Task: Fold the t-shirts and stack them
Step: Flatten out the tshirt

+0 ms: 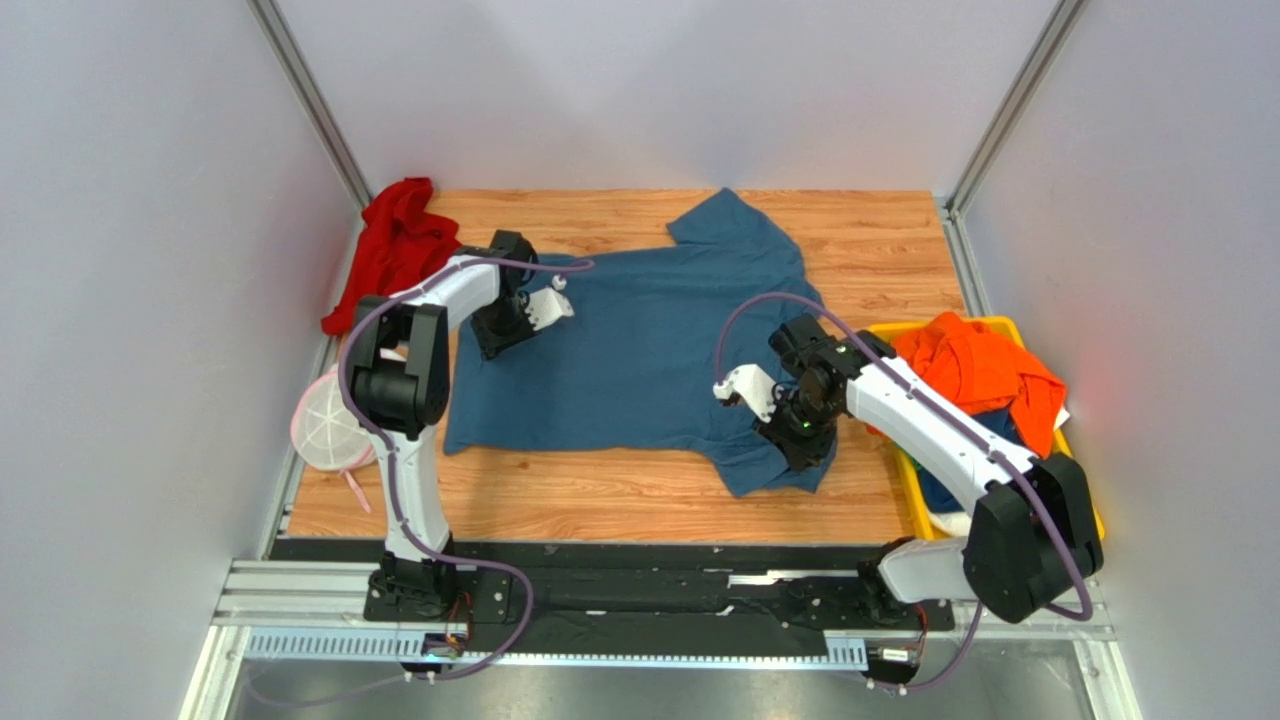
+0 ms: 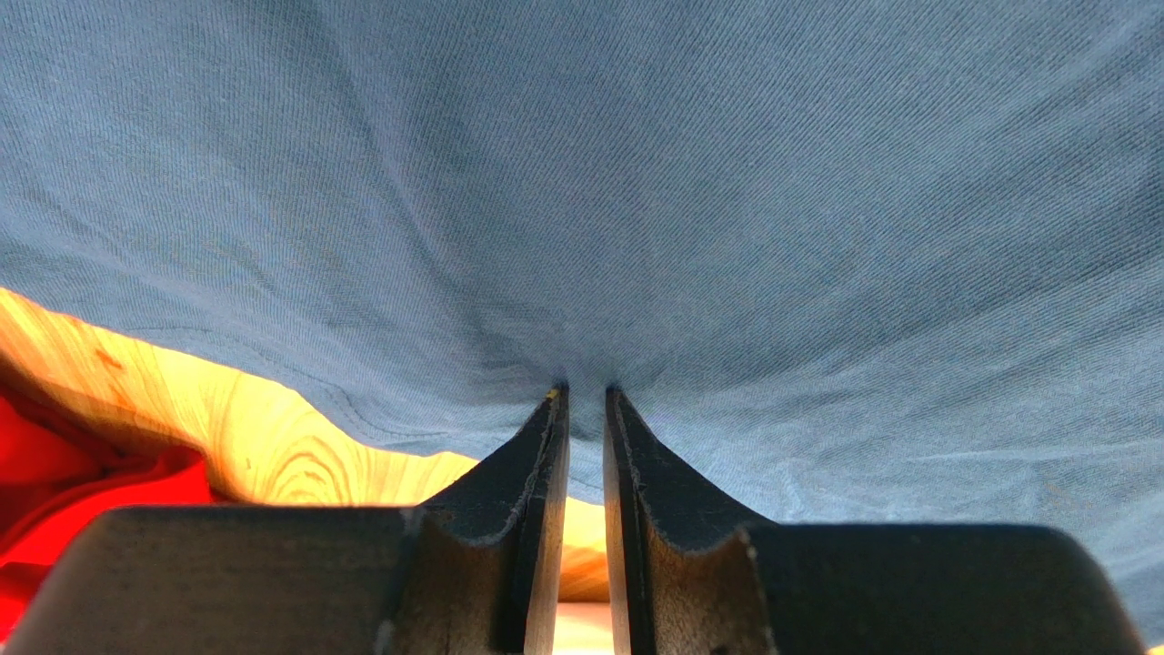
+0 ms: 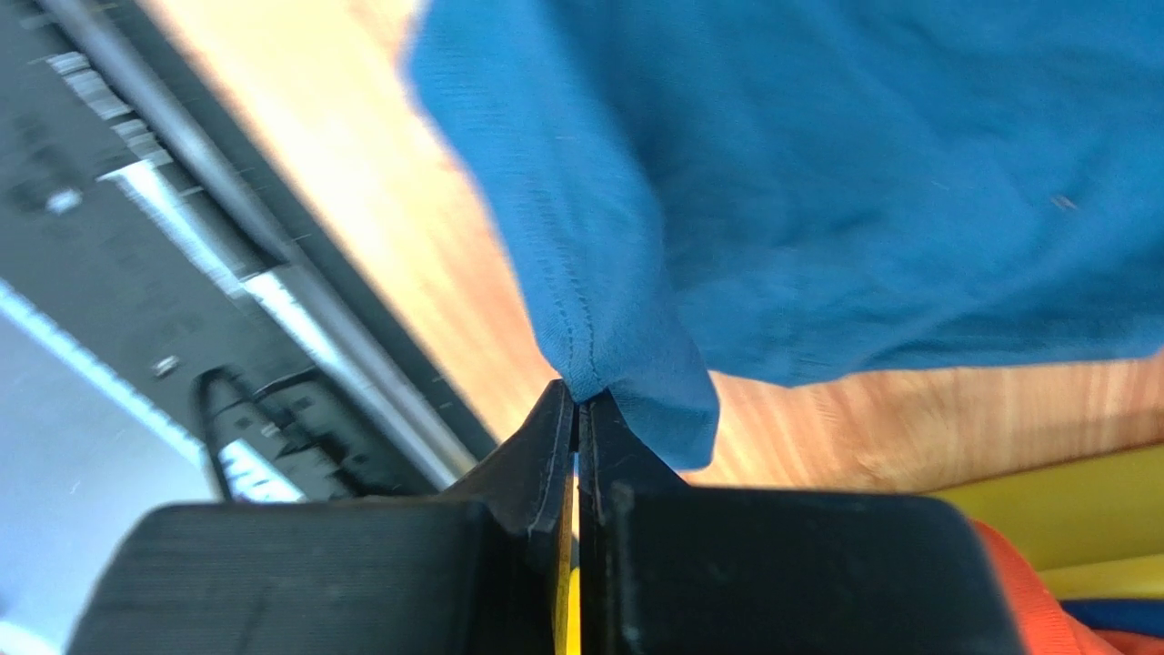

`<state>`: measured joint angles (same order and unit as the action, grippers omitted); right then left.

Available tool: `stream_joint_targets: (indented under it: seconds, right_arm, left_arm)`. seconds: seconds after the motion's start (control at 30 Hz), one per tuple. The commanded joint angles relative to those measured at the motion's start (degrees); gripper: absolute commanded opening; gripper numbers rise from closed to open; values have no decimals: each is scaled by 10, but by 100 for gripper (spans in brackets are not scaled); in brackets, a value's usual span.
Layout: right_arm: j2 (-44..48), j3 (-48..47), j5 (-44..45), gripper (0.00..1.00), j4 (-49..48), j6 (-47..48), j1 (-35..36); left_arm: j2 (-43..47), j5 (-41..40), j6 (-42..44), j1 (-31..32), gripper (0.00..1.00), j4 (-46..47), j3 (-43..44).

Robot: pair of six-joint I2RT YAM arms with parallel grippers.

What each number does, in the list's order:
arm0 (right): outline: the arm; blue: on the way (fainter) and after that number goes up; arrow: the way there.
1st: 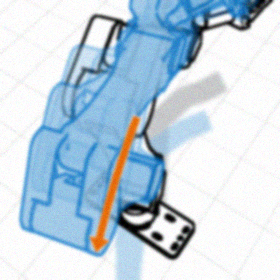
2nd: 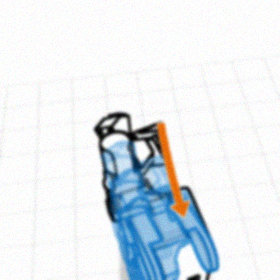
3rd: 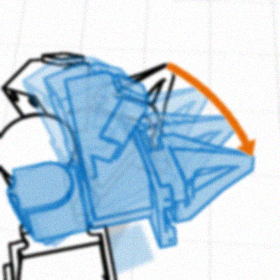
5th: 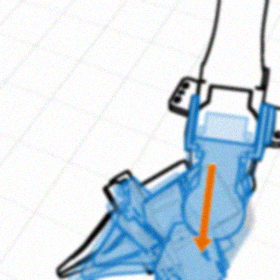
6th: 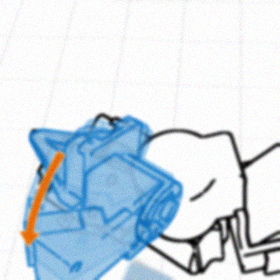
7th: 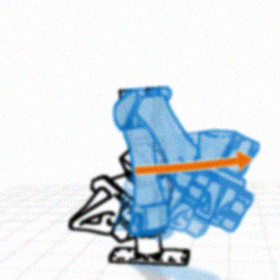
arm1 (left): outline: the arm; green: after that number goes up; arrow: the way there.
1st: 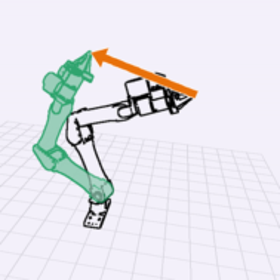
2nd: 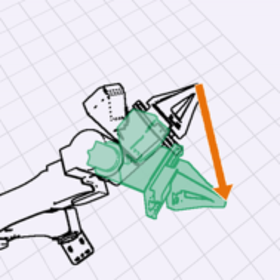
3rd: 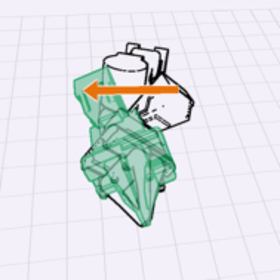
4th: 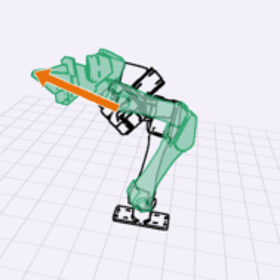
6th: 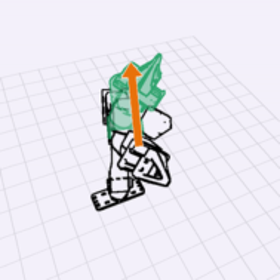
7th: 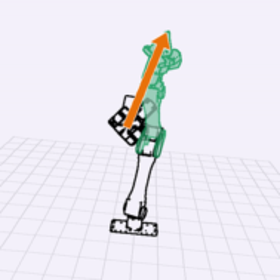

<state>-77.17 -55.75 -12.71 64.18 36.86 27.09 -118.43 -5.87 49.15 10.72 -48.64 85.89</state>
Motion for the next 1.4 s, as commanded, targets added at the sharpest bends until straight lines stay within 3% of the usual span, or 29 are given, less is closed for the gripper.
stream_joint_targets:
  seconds: [0.0,0.17,0.53,1.1,1.17,1.3,1.37]
  right_arm:
    - [23,-31,-29,0,73,-23,52]
    - [39,-28,-6,0,79,-40,98]
    - [40,-55,-9,0,88,-49,107]
    - [11,-46,3,0,103,-63,184]
    - [11,-39,3,4,96,-67,186]
    - [9,-23,22,32,88,-70,189]
    - [12,-19,29,36,89,-71,189]
  left_arm:
    - [6,13,-6,-3,24,-9,19]
    - [8,13,-8,-3,24,-16,28]
    - [35,29,-16,-3,24,-17,15]
    - [43,21,-9,-3,24,-18,12]
    - [43,24,-11,-3,24,-18,10]
    - [43,24,-12,-1,24,-18,8]
    - [44,24,-12,0,24,-18,5]
